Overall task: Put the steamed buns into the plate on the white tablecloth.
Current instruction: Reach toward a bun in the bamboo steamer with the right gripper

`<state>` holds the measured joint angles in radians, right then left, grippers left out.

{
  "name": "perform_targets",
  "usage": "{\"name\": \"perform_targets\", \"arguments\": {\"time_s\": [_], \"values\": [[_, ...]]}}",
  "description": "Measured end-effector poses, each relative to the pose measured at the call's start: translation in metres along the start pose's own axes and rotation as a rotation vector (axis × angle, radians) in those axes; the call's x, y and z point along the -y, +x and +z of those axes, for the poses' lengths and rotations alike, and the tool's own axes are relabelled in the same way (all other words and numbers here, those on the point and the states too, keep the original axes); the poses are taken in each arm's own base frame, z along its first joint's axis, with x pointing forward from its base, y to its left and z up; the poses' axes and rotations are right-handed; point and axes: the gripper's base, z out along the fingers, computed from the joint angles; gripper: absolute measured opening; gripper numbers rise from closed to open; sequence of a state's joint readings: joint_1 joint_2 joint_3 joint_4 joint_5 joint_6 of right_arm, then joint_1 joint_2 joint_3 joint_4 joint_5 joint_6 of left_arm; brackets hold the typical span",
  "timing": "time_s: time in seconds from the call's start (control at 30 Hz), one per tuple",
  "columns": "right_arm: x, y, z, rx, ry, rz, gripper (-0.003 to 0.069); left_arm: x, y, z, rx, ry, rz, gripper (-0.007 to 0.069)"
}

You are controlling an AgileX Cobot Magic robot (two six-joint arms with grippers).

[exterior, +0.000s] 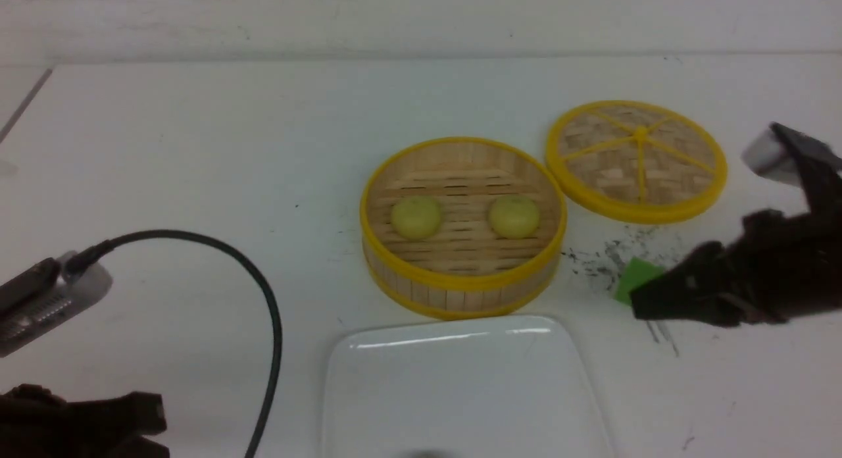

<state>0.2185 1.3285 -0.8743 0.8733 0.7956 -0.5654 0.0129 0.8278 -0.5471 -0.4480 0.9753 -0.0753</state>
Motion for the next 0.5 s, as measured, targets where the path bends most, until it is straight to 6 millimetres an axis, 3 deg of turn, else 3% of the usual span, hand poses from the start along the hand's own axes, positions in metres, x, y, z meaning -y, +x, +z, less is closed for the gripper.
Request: {"name": "perform_targets", "arguments": {"time_s": [0.03, 0.13, 0.17, 0.3, 0.5], "values": [[0.001, -0.002, 0.004, -0.011, 0.002, -0.001, 0.0227, 0.0, 0.0, 0.0, -0.002, -0.001, -0.001, 0.005], [0.0, -0.035, 0.03, -0.063, 0.046, -0.052, 0.0302, -0.001, -0.002, 0.002, -0.006, -0.008, 0.0, 0.009], [-0.001, -0.039, 0.031, -0.06, 0.053, -0.06, 0.0305, -0.001, -0.002, 0.002, -0.005, -0.008, 0.0, 0.009], [0.006, -0.083, 0.065, -0.097, 0.178, -0.112, 0.0347, -0.001, -0.002, 0.002, -0.004, -0.008, 0.001, 0.0143], [0.008, -0.112, 0.109, -0.134, 0.313, -0.238, 0.0354, -0.001, -0.002, 0.002, -0.003, -0.008, 0.001, 0.0186]]}}
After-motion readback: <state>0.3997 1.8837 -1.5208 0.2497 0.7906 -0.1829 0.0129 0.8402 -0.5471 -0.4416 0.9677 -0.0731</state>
